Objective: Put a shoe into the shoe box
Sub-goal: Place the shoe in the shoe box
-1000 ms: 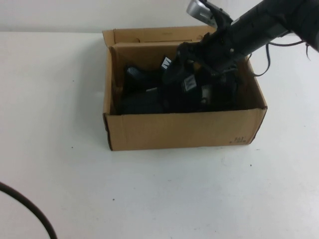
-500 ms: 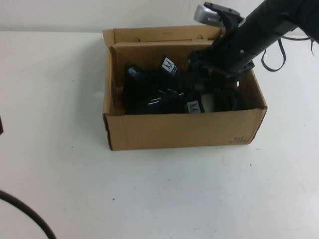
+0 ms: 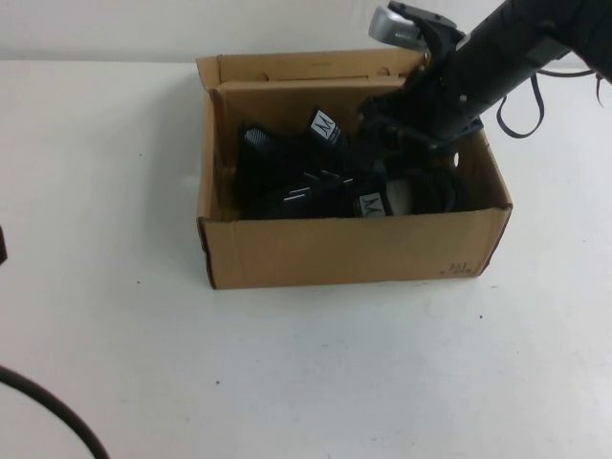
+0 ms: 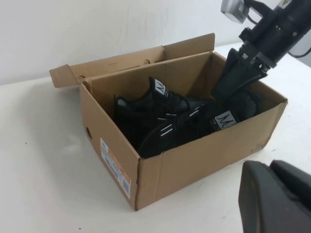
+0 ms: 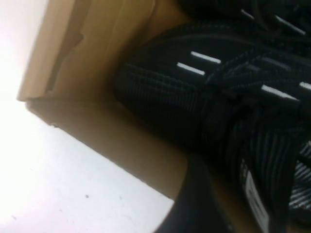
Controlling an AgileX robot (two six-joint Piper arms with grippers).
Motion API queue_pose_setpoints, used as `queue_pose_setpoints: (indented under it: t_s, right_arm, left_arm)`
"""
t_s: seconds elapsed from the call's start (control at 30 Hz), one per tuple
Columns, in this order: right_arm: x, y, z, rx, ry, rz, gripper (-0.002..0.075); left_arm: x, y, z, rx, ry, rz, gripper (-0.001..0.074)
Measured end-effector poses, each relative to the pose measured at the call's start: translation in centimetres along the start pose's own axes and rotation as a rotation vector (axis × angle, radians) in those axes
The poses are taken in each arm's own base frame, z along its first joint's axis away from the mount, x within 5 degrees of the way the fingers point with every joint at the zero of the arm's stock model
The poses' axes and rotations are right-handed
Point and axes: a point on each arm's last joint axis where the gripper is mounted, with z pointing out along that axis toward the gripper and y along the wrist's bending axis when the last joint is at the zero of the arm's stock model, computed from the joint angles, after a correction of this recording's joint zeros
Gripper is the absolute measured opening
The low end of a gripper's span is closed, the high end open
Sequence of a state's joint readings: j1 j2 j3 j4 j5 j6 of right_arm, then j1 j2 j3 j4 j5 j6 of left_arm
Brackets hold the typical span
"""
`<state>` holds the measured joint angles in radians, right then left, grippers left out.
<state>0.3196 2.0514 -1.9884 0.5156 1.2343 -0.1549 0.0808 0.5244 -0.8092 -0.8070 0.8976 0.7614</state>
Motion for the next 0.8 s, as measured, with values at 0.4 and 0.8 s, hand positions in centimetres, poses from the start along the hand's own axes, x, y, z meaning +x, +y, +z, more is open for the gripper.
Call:
queue_pose_setpoints:
  t_s: [0.4,0.8]
  right_arm:
    - [-1.4,-1.0,0.8,0.065,-0.130,-0.066,0.0082]
    - [0.2,-5.9,7.5,0.167,0.095,0.007,-0.0015]
  left_arm:
    - [0.1,0.0,0.0,-0.002,0.009,0.006,-0.0001]
    - [0.1,0.0,0.0,-0.005,0.011,0.009,-0.0001]
